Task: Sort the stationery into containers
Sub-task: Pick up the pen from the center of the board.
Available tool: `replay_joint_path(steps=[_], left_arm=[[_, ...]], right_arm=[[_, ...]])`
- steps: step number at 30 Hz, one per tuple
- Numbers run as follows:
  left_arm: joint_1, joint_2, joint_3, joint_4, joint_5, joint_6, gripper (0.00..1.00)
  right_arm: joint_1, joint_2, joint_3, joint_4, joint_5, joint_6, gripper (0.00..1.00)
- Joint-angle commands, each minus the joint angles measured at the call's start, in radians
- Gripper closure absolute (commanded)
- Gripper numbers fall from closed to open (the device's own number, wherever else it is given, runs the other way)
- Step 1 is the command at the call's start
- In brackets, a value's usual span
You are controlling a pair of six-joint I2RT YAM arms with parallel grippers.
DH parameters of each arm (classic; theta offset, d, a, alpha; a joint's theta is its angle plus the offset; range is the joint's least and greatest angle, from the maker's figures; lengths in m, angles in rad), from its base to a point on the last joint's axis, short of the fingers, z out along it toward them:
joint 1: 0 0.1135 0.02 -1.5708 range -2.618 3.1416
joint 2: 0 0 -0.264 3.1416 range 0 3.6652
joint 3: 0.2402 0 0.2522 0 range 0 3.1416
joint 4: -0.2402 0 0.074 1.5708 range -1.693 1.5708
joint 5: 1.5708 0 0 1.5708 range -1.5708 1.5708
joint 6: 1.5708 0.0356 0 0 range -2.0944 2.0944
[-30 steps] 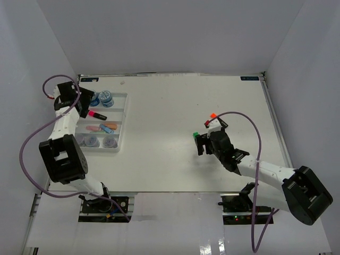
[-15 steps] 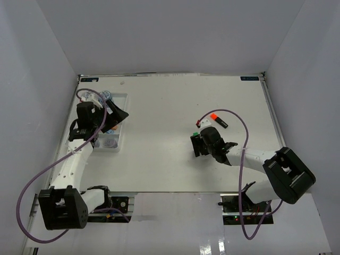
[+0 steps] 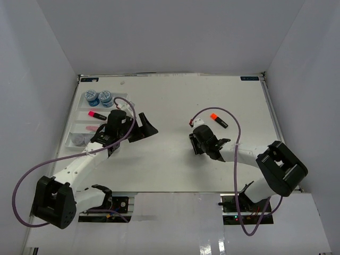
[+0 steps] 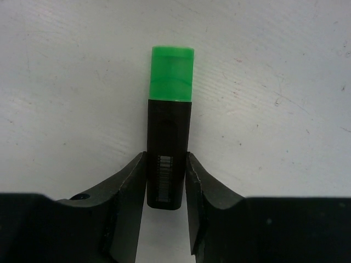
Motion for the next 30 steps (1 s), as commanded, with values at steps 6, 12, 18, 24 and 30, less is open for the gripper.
replay_joint_path(steps=[6,12,18,24,30], left_arm=[[-0.220,0.152,0.083,0.150,-0.106,-0.136,0.07],[-0.306,0.255,0.174,0.197,-0.157,-0.179,0.11],[-0.348,0.315,0.221,0.261,-0.177,-0.199,0.18],[-0.376,0.375,0.257,0.266,-0.174,-0.200,0.34],[-0.377,0.378,0.258,0.268,-0.181,-0.196,0.70]], right_arm=[[0.084,-0.202,-0.008,0.058,-0.088,-0.015,0.68],[0.101,-0.306,-0.018,0.114,-0.150,0.007,0.68],[0.100,-0.364,-0.045,0.177,-0.196,0.035,0.66],[0.100,-0.389,-0.056,0.211,-0.213,0.050,0.65],[0.100,-0.384,-0.062,0.228,-0.205,0.062,0.60]])
